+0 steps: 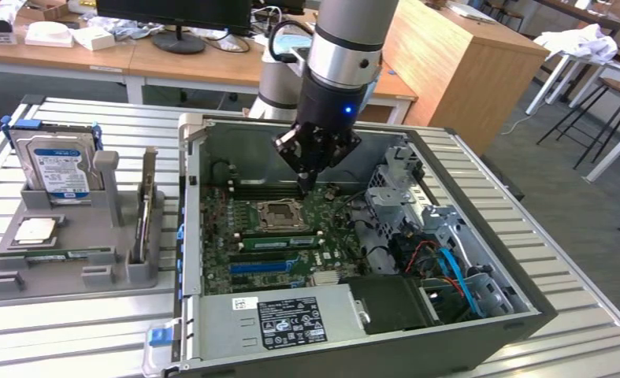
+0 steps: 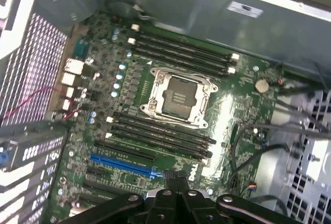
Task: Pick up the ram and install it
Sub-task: 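Press down the ram until it locks into place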
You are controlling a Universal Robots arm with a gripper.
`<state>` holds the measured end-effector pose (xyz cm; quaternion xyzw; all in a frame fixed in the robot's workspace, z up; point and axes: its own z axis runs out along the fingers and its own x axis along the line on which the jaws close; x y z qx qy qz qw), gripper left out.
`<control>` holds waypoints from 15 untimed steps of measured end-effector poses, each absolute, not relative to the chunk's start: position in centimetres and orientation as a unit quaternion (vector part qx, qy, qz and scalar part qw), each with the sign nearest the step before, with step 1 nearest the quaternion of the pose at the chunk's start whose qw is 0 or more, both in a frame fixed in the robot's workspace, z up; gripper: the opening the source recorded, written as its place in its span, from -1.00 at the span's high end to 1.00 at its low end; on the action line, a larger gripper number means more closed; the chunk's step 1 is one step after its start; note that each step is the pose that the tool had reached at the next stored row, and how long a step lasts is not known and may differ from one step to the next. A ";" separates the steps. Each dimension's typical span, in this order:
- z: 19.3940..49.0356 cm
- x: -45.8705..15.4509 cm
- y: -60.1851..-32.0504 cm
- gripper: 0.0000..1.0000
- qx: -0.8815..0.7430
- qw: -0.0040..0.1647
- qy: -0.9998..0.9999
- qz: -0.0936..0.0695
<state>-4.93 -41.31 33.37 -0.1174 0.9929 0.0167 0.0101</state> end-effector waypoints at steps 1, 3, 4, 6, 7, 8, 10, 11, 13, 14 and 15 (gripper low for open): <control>33.4 -4.9 -41.3 0.80 -0.108 0.010 0.994 0.017; 33.4 -4.9 -41.3 0.80 -0.090 0.011 0.996 0.016; 33.3 -4.9 -41.3 0.80 -0.081 0.011 0.997 0.016; 33.3 -4.9 -41.3 0.80 -0.064 0.011 0.998 0.016; 33.3 -4.9 -41.3 0.80 -0.057 0.011 0.998 0.016; 33.3 -4.9 -41.3 0.80 -0.055 0.011 0.998 0.016; 33.3 -4.9 -41.3 0.80 -0.054 0.011 0.998 0.016; 33.3 -4.9 -41.3 0.80 -0.054 0.011 0.998 0.016; 33.3 -4.9 -41.3 0.80 -0.054 0.011 0.998 0.016; 33.3 -4.9 -41.3 0.80 -0.054 0.011 0.998 0.016; 33.3 -4.9 -41.3 0.80 -0.054 0.011 0.998 0.016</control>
